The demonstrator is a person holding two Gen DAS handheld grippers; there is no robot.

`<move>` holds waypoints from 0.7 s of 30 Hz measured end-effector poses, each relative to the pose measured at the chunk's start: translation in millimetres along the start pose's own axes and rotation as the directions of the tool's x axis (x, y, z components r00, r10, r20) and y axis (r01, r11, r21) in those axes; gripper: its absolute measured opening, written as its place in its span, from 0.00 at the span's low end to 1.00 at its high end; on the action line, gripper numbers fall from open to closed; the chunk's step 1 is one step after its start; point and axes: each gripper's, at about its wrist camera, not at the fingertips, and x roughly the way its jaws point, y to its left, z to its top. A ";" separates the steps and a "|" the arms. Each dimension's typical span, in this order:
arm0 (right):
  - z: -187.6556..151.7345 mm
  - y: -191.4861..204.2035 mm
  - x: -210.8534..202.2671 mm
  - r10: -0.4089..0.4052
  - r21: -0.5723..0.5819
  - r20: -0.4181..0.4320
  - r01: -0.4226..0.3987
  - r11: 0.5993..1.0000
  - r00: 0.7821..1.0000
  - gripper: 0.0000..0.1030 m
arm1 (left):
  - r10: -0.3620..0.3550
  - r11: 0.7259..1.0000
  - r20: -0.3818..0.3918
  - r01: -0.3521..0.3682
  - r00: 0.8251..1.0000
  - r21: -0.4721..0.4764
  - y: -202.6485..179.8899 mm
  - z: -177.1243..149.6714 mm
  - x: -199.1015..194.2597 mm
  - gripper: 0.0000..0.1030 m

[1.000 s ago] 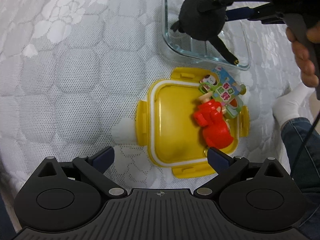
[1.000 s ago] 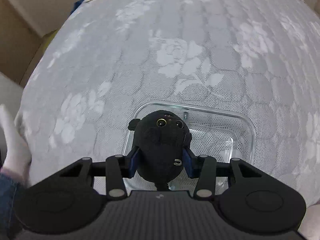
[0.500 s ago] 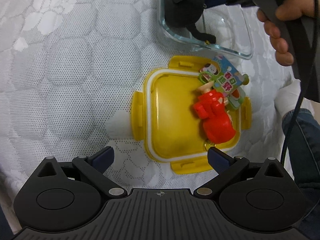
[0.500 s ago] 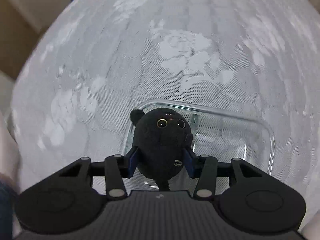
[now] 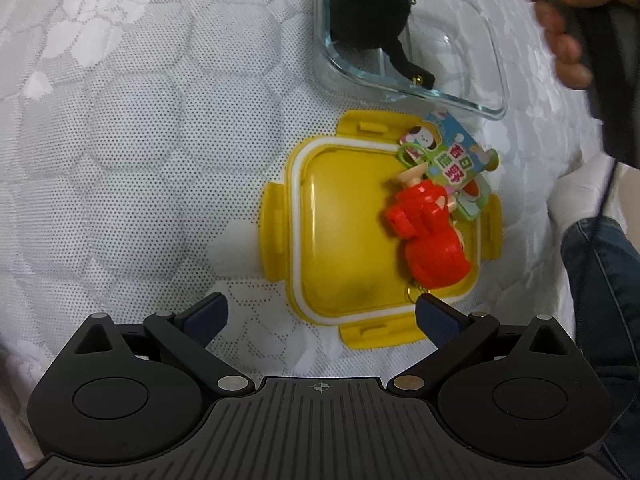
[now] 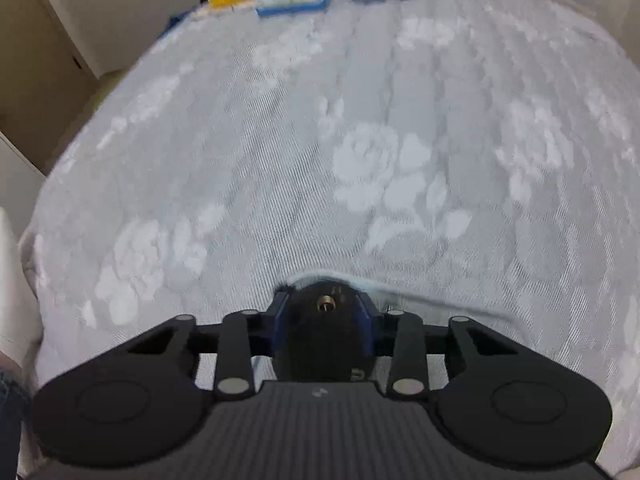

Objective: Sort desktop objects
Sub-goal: 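Lower the black plush toy into the glass container with the right gripper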

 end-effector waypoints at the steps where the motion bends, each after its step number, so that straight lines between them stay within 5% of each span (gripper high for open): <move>1: 0.3 0.6 3.6 -0.007 -0.010 0.001 0.007 1.000 1.000 0.37 | -0.003 1.000 -0.002 0.003 1.000 0.001 0.2 -0.1 0.6 1.00; 10: 2.8 0.6 26.7 -0.021 0.014 -0.045 0.022 1.000 0.999 0.37 | -0.027 1.000 -0.012 0.027 1.000 0.001 3.0 3.7 5.2 1.00; 17: 0.8 -2.4 -17.4 0.046 0.011 0.025 -0.046 0.999 0.999 0.47 | -0.021 1.000 -0.012 0.020 1.000 -0.005 1.9 3.4 6.7 1.00; 21: -3.6 -9.5 -45.1 0.095 -0.010 0.013 -0.095 0.995 0.995 0.03 | -0.017 1.000 -0.011 0.017 1.000 0.002 -2.9 3.2 7.2 1.00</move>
